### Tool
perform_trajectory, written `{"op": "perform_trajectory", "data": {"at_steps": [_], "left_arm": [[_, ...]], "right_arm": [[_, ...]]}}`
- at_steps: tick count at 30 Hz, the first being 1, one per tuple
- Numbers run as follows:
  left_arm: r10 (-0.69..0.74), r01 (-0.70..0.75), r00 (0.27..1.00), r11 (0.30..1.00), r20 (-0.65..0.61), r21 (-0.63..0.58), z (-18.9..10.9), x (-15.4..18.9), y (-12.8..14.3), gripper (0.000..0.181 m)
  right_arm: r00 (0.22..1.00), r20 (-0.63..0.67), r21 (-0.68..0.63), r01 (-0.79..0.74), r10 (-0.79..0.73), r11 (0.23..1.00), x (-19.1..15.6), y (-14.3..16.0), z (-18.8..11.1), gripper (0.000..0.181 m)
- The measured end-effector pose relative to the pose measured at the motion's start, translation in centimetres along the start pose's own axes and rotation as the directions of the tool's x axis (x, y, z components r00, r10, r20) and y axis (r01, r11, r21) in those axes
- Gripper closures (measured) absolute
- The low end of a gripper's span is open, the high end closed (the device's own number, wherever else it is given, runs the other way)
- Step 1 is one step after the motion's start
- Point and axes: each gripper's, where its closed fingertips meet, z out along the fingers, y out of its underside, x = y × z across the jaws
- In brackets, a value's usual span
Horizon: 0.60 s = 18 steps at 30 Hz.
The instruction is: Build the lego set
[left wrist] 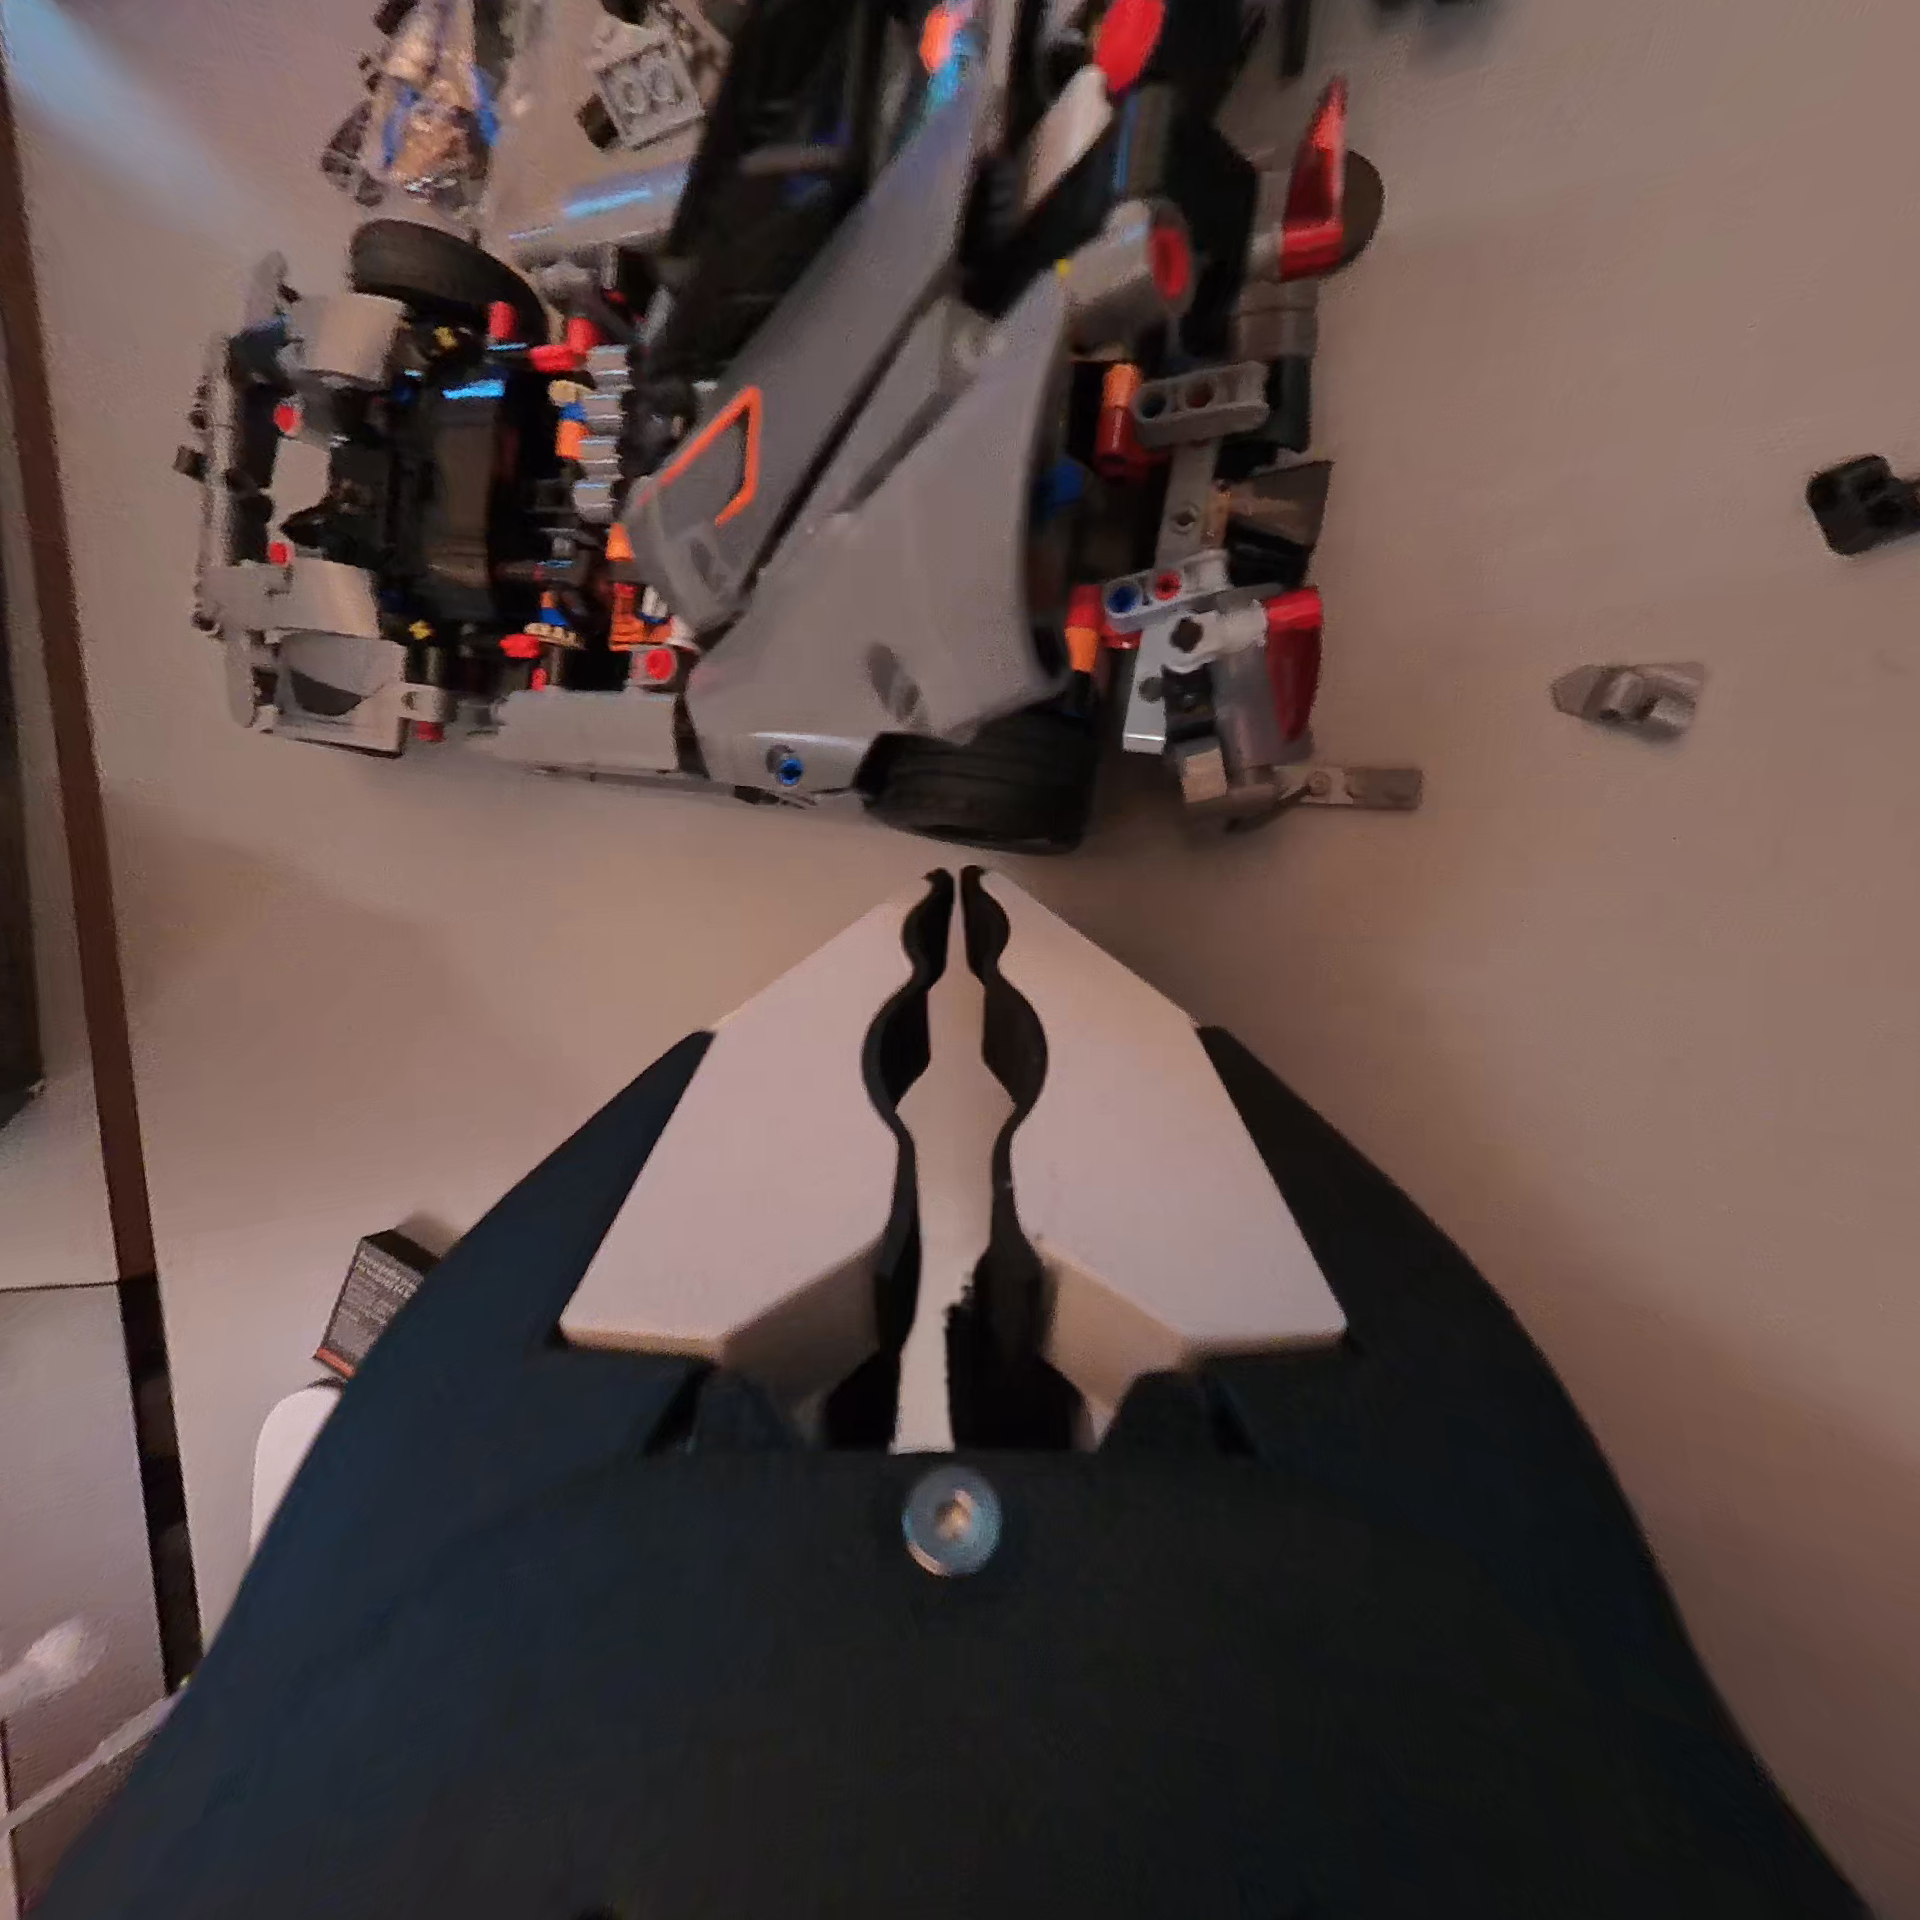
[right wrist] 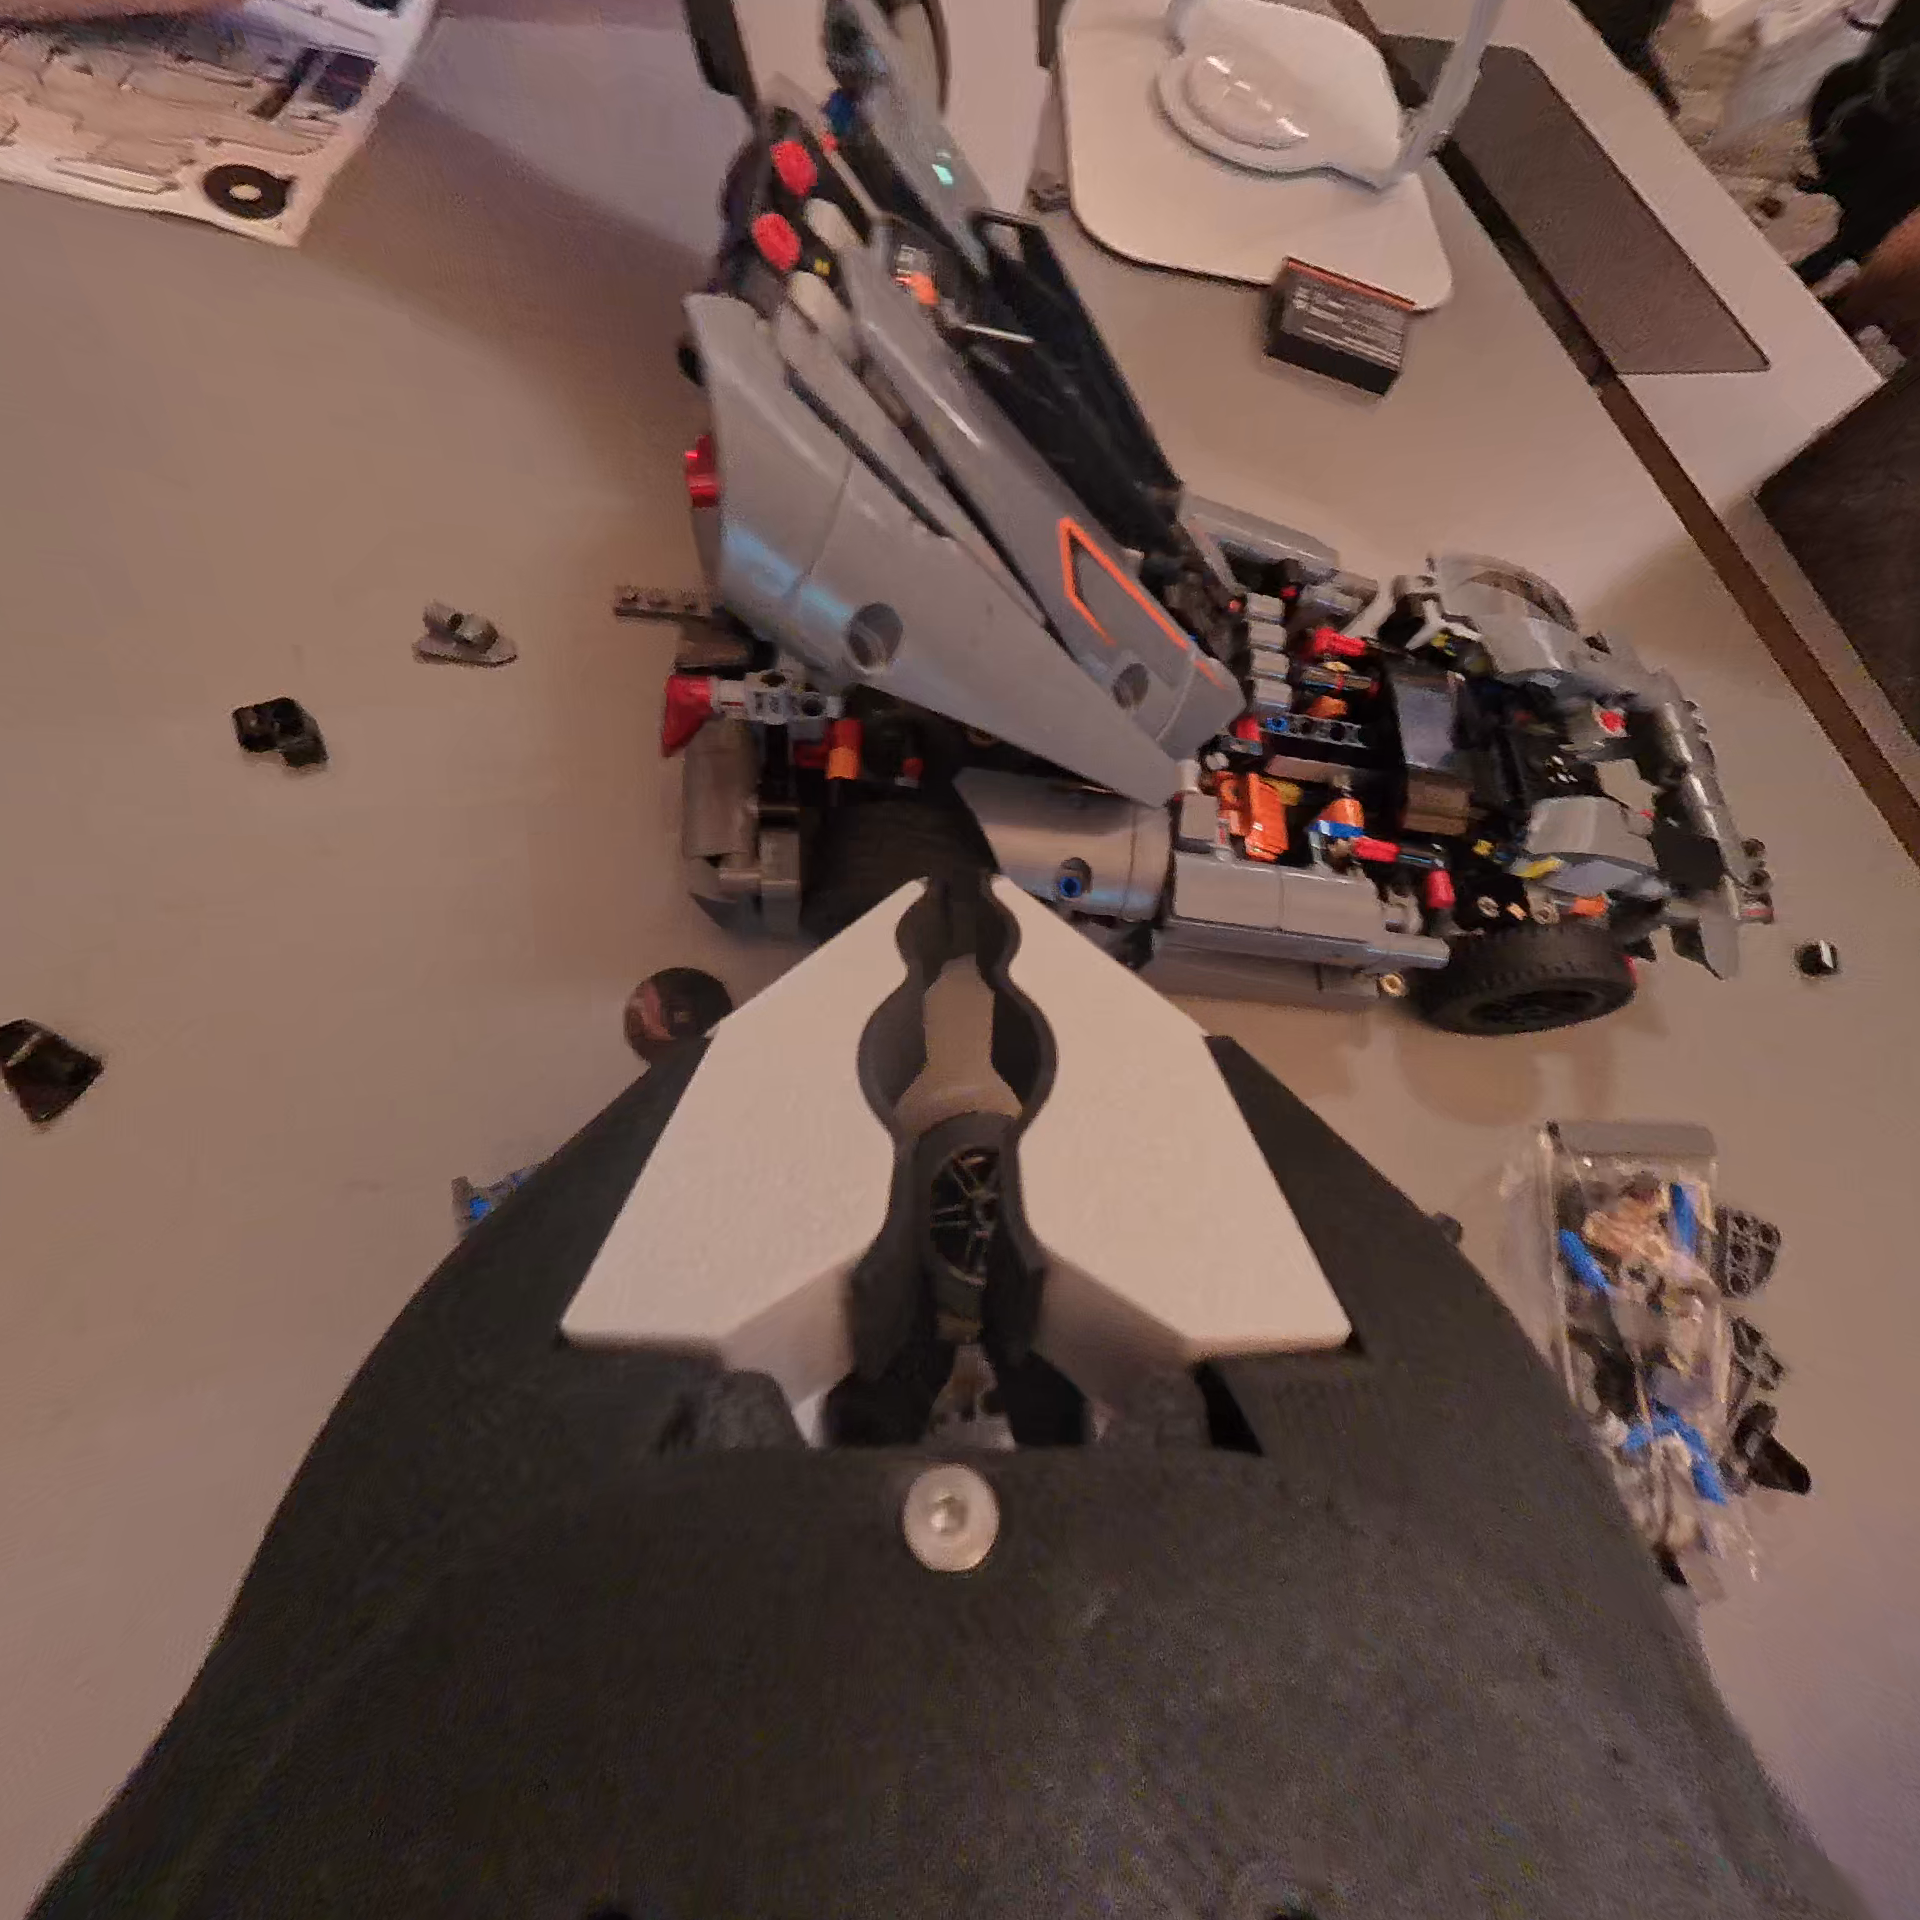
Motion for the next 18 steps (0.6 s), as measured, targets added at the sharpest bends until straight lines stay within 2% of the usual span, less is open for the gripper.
{"op": "perform_trajectory", "data": {"at_steps": [2, 4, 7, 10, 12, 18], "left_arm": [[-0.008, 0.006, 0.998, 0.999, 0.058, 0.036, -0.4, -1.0, -0.7, 0.17], [-0.017, 0.004, 0.991, 0.995, 0.13, 0.099, -0.8, -2.2, -2.0, 0.145], [0.01, -0.046, 0.978, 0.985, 0.21, 0.169, -1.3, -3.1, -3.9, 0.131], [0.058, -0.096, 0.967, 0.985, 0.246, 0.144, -0.8, -3.2, -4.3, 0.135], [0.049, -0.096, 0.966, 0.979, 0.254, 0.178, -0.7, -3.4, -4.9, 0.141], [0.067, -0.119, 0.967, 0.972, 0.246, 0.201, 0.3, -3.3, -6.4, 0.15]], "right_arm": [[0.998, -0.049, 0.004, -0.028, 0.028, 1.0, 1.0, 0.1, -0.2, 0.17], [0.994, -0.091, 0.022, -0.051, 0.053, 0.998, 1.9, -0.2, -0.3, 0.154], [0.993, -0.116, 0.028, -0.035, 0.038, 0.999, 2.2, -0.5, 0.1, 0.148], [0.989, -0.145, -0.015, -0.016, 0.013, 1.0, 2.5, -0.1, 1.0, 0.142], [0.989, -0.147, -0.02, -0.001, -0.002, 1.0, 2.4, -0.3, 1.4, 0.142], [0.988, -0.151, -0.023, -0.03, 0.026, 0.999, 3.1, -0.9, 1.7, 0.15]]}}
